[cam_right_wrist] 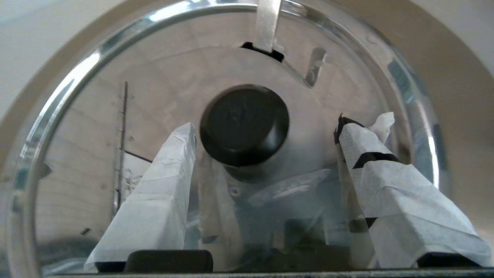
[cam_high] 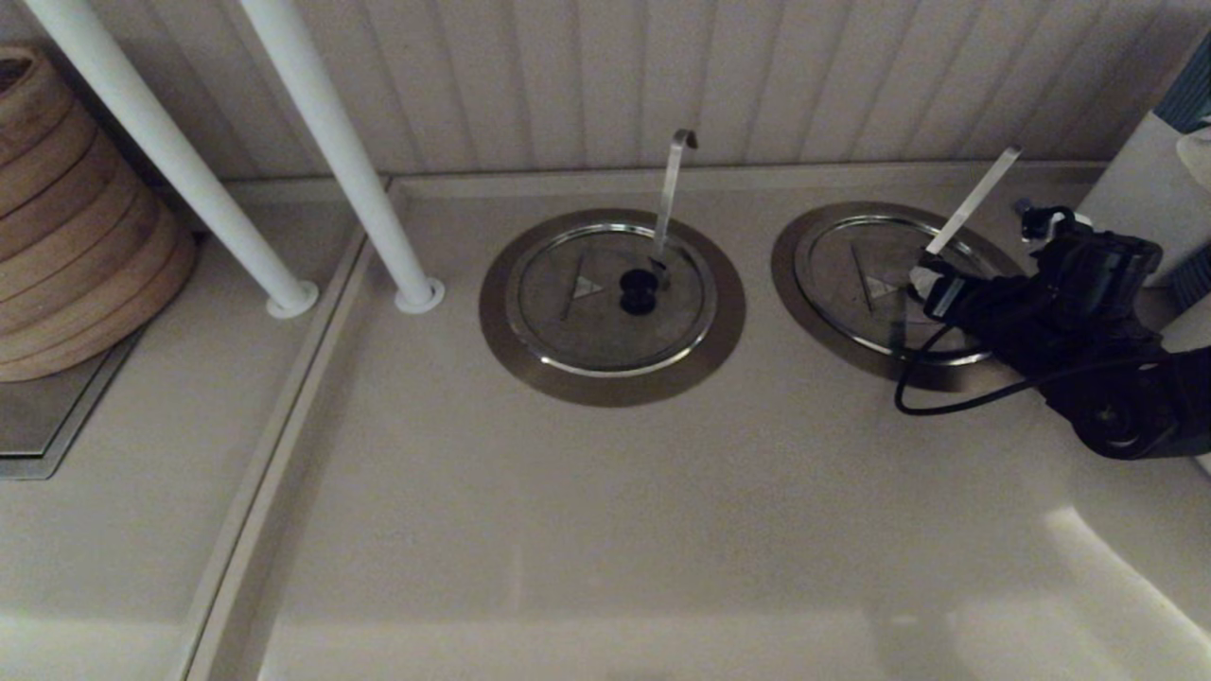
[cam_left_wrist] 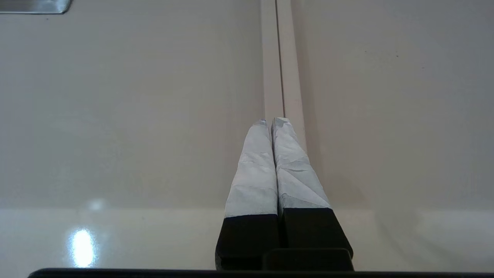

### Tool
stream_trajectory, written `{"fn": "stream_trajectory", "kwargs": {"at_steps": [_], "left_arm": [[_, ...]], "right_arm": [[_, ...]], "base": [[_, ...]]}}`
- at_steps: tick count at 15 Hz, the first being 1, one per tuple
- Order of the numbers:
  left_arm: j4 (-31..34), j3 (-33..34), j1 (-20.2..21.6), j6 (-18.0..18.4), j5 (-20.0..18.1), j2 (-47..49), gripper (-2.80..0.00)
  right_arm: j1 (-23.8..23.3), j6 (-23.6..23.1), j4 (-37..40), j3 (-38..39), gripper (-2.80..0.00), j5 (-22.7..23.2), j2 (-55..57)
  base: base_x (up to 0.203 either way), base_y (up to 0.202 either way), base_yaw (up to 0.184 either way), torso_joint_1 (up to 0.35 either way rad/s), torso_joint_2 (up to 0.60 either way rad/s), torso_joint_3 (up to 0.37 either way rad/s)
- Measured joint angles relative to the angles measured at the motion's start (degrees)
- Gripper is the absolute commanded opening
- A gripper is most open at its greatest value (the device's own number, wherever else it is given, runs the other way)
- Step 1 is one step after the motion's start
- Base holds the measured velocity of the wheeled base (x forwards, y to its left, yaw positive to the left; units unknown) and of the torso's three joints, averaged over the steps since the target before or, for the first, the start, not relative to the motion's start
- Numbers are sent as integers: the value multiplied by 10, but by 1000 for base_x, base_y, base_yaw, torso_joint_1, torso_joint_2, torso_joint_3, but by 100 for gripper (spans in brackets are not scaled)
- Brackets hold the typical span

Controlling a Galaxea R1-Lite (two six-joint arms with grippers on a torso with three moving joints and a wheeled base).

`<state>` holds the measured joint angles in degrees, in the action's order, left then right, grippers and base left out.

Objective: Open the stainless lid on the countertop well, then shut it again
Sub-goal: Open the lid

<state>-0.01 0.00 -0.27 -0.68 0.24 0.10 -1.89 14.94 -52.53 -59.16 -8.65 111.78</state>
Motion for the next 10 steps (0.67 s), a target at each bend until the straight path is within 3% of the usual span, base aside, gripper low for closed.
{"fn": "stream_trajectory", "kwargs": {"at_steps": [10], "left_arm": [[0, 0, 0, 0, 0, 0, -280]], "right_arm": [[17, 13, -14, -18, 0, -2, 18]], "base": [[0, 0, 0, 0, 0, 0]]}}
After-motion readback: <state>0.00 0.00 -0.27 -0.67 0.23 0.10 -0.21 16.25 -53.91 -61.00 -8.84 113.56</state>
